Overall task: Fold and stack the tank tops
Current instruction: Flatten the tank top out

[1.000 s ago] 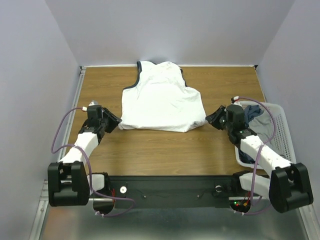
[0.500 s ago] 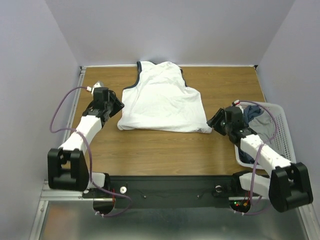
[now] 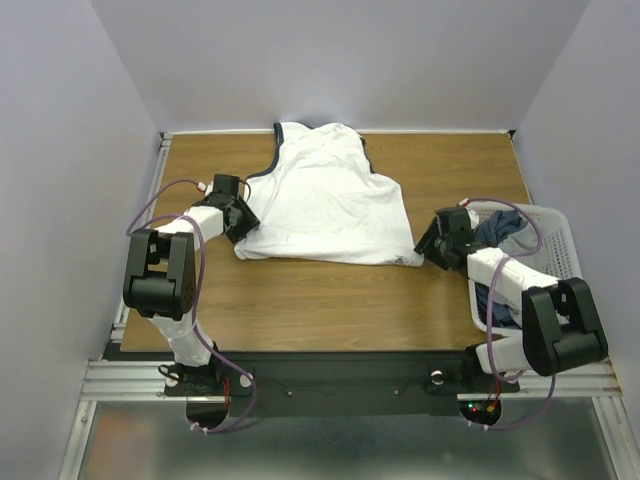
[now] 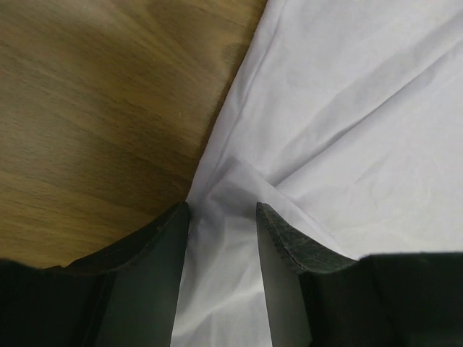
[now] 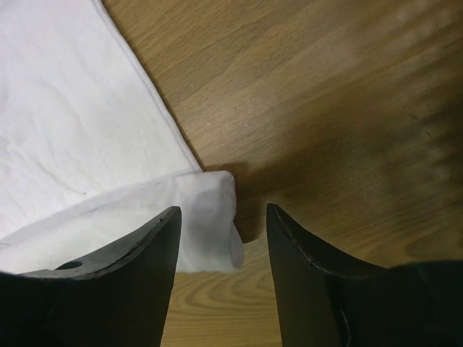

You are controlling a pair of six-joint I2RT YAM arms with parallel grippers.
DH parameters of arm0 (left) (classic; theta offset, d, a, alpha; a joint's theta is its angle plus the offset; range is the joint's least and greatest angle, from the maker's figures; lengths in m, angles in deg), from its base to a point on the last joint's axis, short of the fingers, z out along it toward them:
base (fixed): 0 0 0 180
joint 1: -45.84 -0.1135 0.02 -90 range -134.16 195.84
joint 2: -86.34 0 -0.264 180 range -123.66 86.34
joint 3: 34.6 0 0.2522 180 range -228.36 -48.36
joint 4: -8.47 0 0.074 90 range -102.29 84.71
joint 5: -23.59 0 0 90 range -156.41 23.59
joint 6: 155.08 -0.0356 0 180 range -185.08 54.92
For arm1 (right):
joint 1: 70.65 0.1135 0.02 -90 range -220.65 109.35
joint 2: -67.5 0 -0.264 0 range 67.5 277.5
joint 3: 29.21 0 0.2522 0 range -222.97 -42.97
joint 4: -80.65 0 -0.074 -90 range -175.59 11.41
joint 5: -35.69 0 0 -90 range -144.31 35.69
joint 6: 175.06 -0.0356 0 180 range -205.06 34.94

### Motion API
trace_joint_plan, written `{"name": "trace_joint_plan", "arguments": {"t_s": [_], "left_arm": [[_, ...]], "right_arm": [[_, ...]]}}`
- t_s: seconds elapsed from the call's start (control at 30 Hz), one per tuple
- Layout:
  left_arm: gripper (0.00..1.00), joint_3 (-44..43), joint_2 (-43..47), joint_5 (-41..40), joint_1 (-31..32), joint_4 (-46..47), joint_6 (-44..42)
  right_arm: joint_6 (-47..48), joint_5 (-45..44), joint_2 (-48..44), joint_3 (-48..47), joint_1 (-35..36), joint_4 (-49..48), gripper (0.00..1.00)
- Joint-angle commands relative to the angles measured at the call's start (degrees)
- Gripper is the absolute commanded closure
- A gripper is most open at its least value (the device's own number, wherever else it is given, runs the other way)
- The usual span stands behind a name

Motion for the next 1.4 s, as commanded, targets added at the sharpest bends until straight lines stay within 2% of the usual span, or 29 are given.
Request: {"name": "trace_joint_plan", "arguments": {"t_s": [0.0, 0.1, 0.13, 0.2, 0.23, 0.3, 0.33, 0.47, 0.63, 0.73, 0.9, 0.97, 1.1, 1.2, 1.37], "left_arm": [[0.48, -3.8, 0.7, -2.1, 0.6, -0.6, 0.1], [0.53, -4.5, 0.2, -2.4, 0.6, -1.1, -0.2], [0.61, -4.7, 0.1, -2.4, 0.6, -1.1, -0.2], [0.69, -5.1, -0.3, -2.4, 0.6, -1.3, -0.4], [0.79, -5.4, -0.5, -2.3, 0.6, -1.4, -0.6], [0.86, -5.5, -0.4, -1.9, 0.6, -1.3, -0.9], [0.99, -5.6, -0.3, -1.8, 0.6, -1.3, -1.0], [1.0, -5.4, 2.8, -1.2, 0.6, -1.5, -1.5], [1.0, -3.6, 9.4, 1.8, 0.8, -1.7, -1.4], [1.0, 0.0, 15.5, 3.2, 1.0, -1.6, -1.0], [1.0, 11.4, 26.6, 5.1, 1.3, -0.1, 1.9], [1.0, 15.9, 29.7, 5.4, 1.3, 1.2, 2.8], [1.0, 17.9, 31.0, 6.0, 1.7, 1.6, 2.7], [1.0, 22.0, 34.2, 6.1, 2.0, 1.8, 3.4], [1.0, 30.8, 41.6, 7.6, 2.1, 2.1, 6.8]], "right_arm": [[0.2, -2.6, 2.7, -3.0, 0.2, -0.3, 0.44], [0.3, -2.8, 3.9, -3.3, 0.2, -1.0, 0.45], [0.3, -3.0, 4.0, -3.5, 0.1, -1.4, 0.49], [0.4, -3.1, 3.9, -3.9, 0.2, -1.6, 0.57], [0.5, -3.1, 3.8, -4.0, 0.2, -1.6, 0.65], [1.0, -2.9, 3.5, -4.4, 0.2, -1.6, 0.71], [1.0, -3.0, 3.2, -4.4, 0.2, -1.6, 0.76], [1.6, -3.0, 1.5, -4.1, 0.1, -1.5, 0.86], [2.3, -2.5, -2.7, -3.1, 0.2, -1.4, 0.89], [2.3, -2.1, -7.8, -1.7, 0.2, -0.7, 0.89], [1.1, -2.4, -16.4, 2.1, 0.1, 2.4, 0.88], [0.6, -1.2, -19.7, 3.3, 0.1, 3.3, 0.87], [-0.4, 1.3, -23.7, 7.5, 0.2, 3.8, 0.83], [-1.9, 2.6, -27.4, 10.1, 0.2, 4.6, 0.72], [-2.1, 3.4, -30.5, 11.2, 0.1, 6.7, 0.66]]}}
